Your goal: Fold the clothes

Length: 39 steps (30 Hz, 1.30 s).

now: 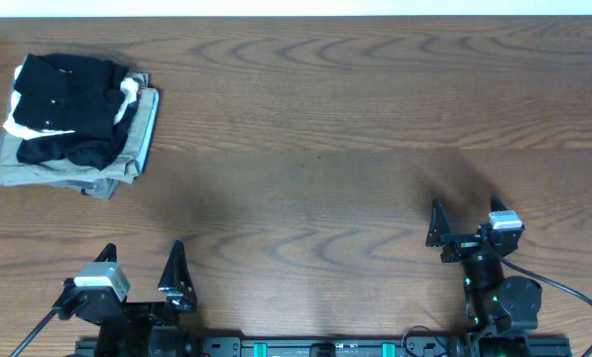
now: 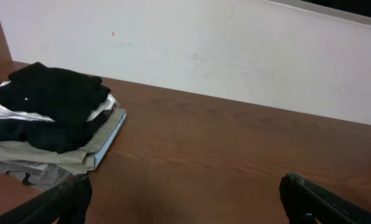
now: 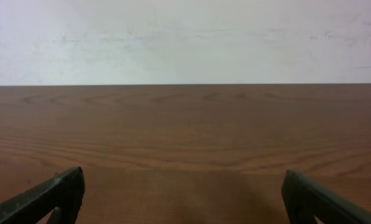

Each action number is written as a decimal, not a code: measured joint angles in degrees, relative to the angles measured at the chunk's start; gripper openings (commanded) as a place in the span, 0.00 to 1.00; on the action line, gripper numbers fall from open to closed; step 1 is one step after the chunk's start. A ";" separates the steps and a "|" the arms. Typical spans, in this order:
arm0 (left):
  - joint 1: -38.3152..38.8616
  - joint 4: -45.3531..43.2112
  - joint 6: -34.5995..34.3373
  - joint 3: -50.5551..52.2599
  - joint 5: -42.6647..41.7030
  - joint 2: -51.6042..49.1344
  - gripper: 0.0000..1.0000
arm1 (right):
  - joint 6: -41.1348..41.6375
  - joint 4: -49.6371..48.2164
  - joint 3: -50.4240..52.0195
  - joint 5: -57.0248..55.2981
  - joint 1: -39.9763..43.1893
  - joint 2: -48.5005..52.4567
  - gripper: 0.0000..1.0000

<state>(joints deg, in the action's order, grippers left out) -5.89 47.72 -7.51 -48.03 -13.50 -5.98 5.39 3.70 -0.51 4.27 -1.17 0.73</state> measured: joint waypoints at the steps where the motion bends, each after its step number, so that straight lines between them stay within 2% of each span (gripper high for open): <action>1: 0.00 0.04 -0.11 0.00 -0.07 0.00 0.98 | 0.00 0.00 0.00 0.00 0.00 -0.02 0.99; 7: 0.35 -3.02 -4.46 3.87 -1.07 0.00 0.98 | 0.00 0.00 0.00 0.00 0.00 -0.02 0.99; 15: 2.01 -23.76 -8.48 22.14 1.31 -0.15 0.98 | 0.00 0.00 0.00 -0.02 0.00 -0.02 0.99; 21: 6.05 -32.26 -10.51 32.81 6.91 0.11 0.98 | 0.00 0.00 0.00 -0.02 0.00 -0.02 0.99; 27: 6.36 -33.33 -10.73 39.87 10.73 4.37 0.98 | 0.00 -0.02 0.00 -0.02 0.02 -0.02 0.99; 36: 6.34 -47.32 -8.59 45.77 12.44 5.42 0.98 | 0.00 0.02 0.00 -0.02 0.04 -0.02 0.99; 39: 6.32 -48.28 -6.51 47.41 12.46 5.44 0.98 | 0.00 0.00 0.00 -0.02 0.04 -0.02 0.99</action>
<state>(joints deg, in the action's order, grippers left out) 0.43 -0.56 -14.02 -0.62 -1.04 -0.54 5.39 3.70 -0.51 4.25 -1.13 0.71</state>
